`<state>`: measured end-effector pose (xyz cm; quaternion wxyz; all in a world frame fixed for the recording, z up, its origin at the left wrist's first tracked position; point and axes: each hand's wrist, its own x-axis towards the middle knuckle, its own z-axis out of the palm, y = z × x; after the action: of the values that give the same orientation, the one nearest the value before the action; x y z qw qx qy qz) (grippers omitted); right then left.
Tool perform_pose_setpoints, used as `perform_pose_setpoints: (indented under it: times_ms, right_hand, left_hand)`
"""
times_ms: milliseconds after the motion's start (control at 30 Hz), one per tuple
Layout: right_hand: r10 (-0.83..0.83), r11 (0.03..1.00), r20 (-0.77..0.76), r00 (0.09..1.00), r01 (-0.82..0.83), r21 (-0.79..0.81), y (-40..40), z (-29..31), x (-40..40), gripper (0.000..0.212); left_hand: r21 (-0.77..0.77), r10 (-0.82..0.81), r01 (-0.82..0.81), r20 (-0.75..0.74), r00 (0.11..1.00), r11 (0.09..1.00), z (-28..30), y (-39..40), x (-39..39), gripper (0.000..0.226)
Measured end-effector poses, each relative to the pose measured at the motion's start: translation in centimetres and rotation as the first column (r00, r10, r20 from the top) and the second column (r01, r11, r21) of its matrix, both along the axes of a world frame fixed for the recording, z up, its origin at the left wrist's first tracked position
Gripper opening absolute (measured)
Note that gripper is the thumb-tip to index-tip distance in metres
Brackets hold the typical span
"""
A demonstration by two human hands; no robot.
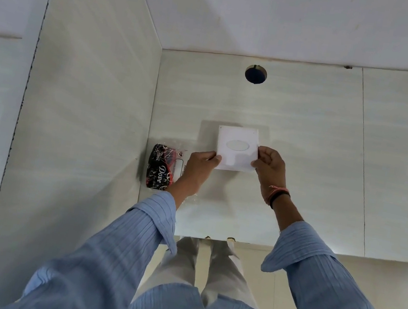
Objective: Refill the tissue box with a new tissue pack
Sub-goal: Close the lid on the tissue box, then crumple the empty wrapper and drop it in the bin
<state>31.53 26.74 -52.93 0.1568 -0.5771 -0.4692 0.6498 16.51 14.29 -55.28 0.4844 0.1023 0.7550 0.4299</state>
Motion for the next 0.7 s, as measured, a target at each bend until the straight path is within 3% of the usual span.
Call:
perform_pose_setpoints:
  times_ms: [100, 333, 400, 433, 500, 567, 633, 700]
  right_hand:
    - [0.037, 0.998, 0.049, 0.998, -0.039, 0.042, -0.1, -0.6, -0.1, 0.046]
    - [0.040, 0.996, 0.091, 0.995, -0.047, 0.072, -0.3, -1.1, -0.1, 0.044]
    - [0.031, 0.997, 0.119, 0.992, -0.040, 0.072, -0.5, -1.0, -0.1, 0.040]
    - [0.023, 0.997, 0.139, 0.990, -0.033, 0.069, -0.7, -1.0, 0.0, 0.039]
    - [-0.012, 0.998, 0.190, 0.982, 0.001, 0.062, -1.2, -1.1, 0.5, 0.040]
    - [-0.086, 0.996, 0.226, 0.970, 0.080, 0.040, -2.1, -1.4, 1.0, 0.043]
    - [-0.115, 0.993, 0.273, 0.955, 0.114, 0.021, -3.5, -1.8, 1.3, 0.038]
    - [-0.064, 0.995, 0.329, 0.942, 0.086, -0.051, -5.3, -1.8, 1.1, 0.032]
  left_hand:
    - [0.001, -0.019, 0.019, -0.028, 0.999, 1.000, -0.1, 0.2, 0.1, 0.002]
    - [-0.014, -0.043, 0.042, -0.060, 0.997, 0.999, -0.2, 0.2, -0.1, 0.005]
    - [-0.008, -0.030, 0.029, -0.141, 0.990, 1.000, 0.3, 0.0, -0.2, 0.007]
    - [-0.019, -0.022, 0.018, -0.251, 0.968, 1.000, 0.6, -0.4, -0.3, 0.004]
    - [-0.135, -0.065, -0.013, -0.554, 0.830, 0.991, 0.5, -1.6, -0.6, 0.019]
    - [-0.331, -0.196, -0.070, -0.702, 0.685, 0.941, 0.4, -3.3, -1.2, 0.040]
    - [-0.506, -0.318, -0.071, -0.639, 0.700, 0.860, 0.0, -5.1, -1.9, 0.061]
    - [-0.577, -0.400, 0.015, -0.547, 0.735, 0.816, -0.6, -6.7, -2.3, 0.069]
